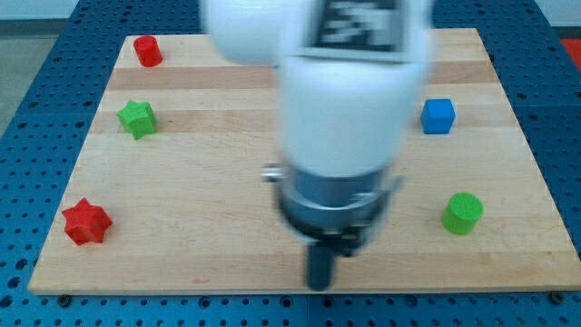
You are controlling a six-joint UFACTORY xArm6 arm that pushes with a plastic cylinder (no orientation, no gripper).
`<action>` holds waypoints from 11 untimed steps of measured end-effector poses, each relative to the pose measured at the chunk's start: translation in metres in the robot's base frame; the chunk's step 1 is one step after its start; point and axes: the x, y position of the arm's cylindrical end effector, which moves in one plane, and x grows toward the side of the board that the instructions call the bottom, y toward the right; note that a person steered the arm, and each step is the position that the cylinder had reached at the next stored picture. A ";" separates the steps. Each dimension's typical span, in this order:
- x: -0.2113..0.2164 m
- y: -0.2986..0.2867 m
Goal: Move the yellow hexagon diagonally to the blue cube
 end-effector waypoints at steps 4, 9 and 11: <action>-0.052 0.048; -0.091 0.047; -0.090 0.104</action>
